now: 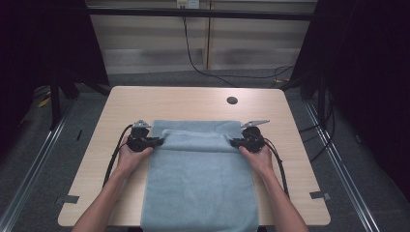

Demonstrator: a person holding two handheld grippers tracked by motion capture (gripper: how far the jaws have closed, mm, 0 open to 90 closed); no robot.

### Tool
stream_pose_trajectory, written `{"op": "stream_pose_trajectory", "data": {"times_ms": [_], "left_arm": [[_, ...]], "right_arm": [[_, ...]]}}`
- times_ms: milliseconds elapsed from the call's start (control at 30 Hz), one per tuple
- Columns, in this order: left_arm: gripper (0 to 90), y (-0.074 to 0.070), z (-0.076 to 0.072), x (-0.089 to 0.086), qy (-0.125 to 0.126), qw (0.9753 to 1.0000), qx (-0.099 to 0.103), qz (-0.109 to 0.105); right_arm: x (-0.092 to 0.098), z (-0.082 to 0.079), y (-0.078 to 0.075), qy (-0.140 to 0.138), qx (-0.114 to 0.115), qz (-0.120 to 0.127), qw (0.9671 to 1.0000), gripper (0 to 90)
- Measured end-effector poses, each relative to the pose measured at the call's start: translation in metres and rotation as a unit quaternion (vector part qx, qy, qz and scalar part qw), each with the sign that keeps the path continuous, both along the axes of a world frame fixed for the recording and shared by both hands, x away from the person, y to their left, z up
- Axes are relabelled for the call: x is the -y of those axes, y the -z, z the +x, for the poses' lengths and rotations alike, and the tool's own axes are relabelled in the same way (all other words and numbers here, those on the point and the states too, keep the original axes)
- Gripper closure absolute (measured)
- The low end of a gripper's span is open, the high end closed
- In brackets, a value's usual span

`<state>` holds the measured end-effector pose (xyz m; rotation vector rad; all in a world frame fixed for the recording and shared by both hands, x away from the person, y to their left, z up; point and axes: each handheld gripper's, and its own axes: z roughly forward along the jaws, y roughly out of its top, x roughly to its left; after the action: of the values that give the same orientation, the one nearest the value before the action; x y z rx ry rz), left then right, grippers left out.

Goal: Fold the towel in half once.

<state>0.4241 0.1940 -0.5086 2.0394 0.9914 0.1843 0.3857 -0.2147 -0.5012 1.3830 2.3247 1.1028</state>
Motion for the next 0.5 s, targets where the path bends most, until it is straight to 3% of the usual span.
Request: {"op": "stream_pose_trajectory", "data": {"times_ms": [167,500], "left_arm": [[84.5,0.001,0.016,0.003,-0.012,0.9999,-0.005,-0.006],[84.4,0.0,0.039,0.02,-0.052,0.9985,0.01,0.017]], "right_arm": [[0.0,0.01,0.003,0.019,0.013,0.004,0.9997,86.3],[-0.001,0.03,0.003,0.071,0.017,-0.007,0.9973,86.3]]}}
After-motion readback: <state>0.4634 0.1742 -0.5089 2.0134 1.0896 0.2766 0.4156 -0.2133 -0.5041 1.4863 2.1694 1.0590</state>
